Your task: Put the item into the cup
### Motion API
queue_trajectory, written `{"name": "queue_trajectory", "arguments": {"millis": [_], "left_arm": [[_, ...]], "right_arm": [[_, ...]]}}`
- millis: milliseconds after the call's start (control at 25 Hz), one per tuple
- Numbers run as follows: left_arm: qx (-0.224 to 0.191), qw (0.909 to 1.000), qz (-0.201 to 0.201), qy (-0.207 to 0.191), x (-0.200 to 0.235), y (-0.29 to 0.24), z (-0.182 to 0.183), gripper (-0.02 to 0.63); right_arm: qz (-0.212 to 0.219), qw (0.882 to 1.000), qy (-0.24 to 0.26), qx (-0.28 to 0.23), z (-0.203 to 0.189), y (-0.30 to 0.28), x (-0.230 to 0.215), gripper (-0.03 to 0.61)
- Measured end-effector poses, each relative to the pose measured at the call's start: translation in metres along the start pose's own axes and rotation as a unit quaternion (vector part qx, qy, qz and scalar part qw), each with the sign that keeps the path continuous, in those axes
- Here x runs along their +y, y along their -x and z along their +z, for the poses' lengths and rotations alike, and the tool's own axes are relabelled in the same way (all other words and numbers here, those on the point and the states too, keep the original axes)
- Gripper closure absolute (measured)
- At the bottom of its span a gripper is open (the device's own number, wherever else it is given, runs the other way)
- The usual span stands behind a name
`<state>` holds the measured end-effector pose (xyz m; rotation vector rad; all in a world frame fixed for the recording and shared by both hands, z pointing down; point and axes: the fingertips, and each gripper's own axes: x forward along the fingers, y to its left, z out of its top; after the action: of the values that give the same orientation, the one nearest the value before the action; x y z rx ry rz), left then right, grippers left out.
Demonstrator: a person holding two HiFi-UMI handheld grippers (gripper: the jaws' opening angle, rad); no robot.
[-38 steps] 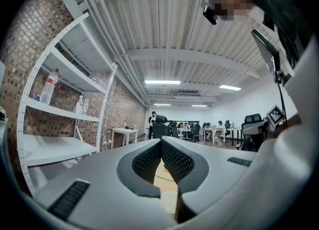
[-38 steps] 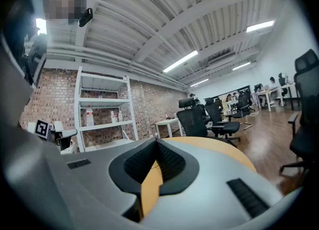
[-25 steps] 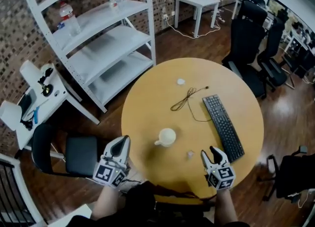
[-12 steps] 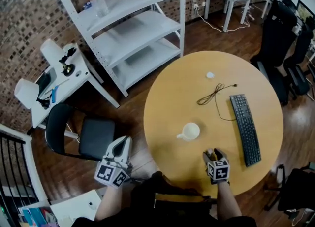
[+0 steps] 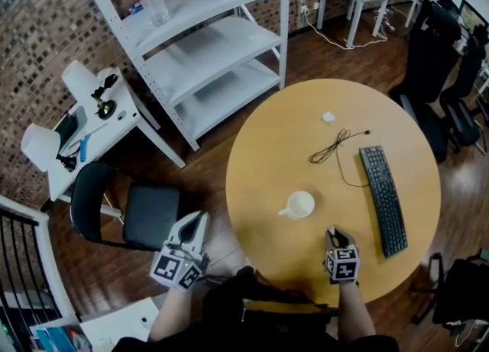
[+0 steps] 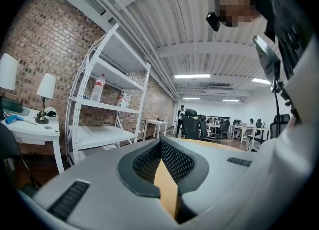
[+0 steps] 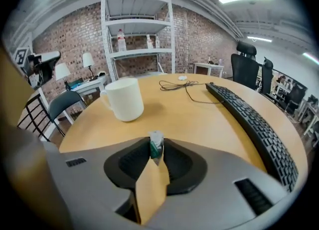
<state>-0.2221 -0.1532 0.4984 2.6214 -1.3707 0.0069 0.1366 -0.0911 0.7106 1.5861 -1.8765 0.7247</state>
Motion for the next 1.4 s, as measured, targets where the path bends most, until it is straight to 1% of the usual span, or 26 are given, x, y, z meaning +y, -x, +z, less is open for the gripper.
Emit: {"name": "queue_trajectory", "arguments": {"millis": [160,320,440,520,680,720,760,800,960,1040,1120,1200,1280,1400], "left_arm": [[-0.009,0.9999,-0.006,0.006,-0.001,-0.008,0.000,0.617],[-0.019,0.9997,-0.009,0.011,0.000,-0.011,-0.001,0.617],[-0.021,0.9997,-0.008,0.011,0.003,-0.010,-0.001,0.617],[-0.026,0.9996,-0.005,0.012,0.006,-0.008,0.001,0.617],[-0.034,0.9994,0.006,0.009,0.013,-0.001,0.005,0.617],[-0.034,0.9993,0.010,0.008,0.016,0.001,0.006,0.617],[-0.034,0.9993,0.013,0.008,0.018,0.004,0.006,0.617],[-0.034,0.9993,0.016,0.008,0.021,0.007,0.006,0.617],[-0.031,0.9993,0.021,0.006,0.026,0.012,0.005,0.617],[-0.027,0.9995,0.017,0.004,0.026,0.008,0.002,0.617],[-0.018,0.9998,0.010,0.002,0.024,0.000,-0.003,0.617],[-0.012,0.9999,-0.006,0.003,0.018,-0.013,-0.007,0.615],[-0.014,0.9994,-0.031,0.005,0.005,-0.030,-0.006,0.617],[-0.022,0.9968,-0.078,-0.001,-0.023,-0.059,0.002,0.617]], "right_arm": [[0.021,0.997,0.011,-0.077,0.061,0.025,0.013,0.494],[0.054,0.987,0.017,-0.148,0.125,0.046,0.038,0.494],[0.077,0.980,0.026,-0.182,0.159,0.049,0.061,0.494],[0.078,0.978,0.038,-0.188,0.170,0.043,0.069,0.494],[0.079,0.981,0.047,-0.170,0.168,0.021,0.074,0.488],[0.083,0.982,0.046,-0.164,0.166,0.016,0.076,0.458],[0.088,0.982,0.044,-0.159,0.164,0.013,0.078,0.379],[0.093,0.982,0.042,-0.156,0.163,0.011,0.081,0.328],[0.091,0.980,0.047,-0.168,0.167,0.021,0.080,0.327],[0.089,0.979,0.033,-0.181,0.168,0.032,0.073,0.327],[0.089,0.978,0.005,-0.191,0.164,0.045,0.063,0.327],[0.079,0.976,-0.021,-0.203,0.155,0.064,0.047,0.327],[0.057,0.973,-0.039,-0.221,0.144,0.088,0.024,0.327],[0.012,0.963,-0.070,-0.260,0.124,0.130,-0.021,0.328]]}}
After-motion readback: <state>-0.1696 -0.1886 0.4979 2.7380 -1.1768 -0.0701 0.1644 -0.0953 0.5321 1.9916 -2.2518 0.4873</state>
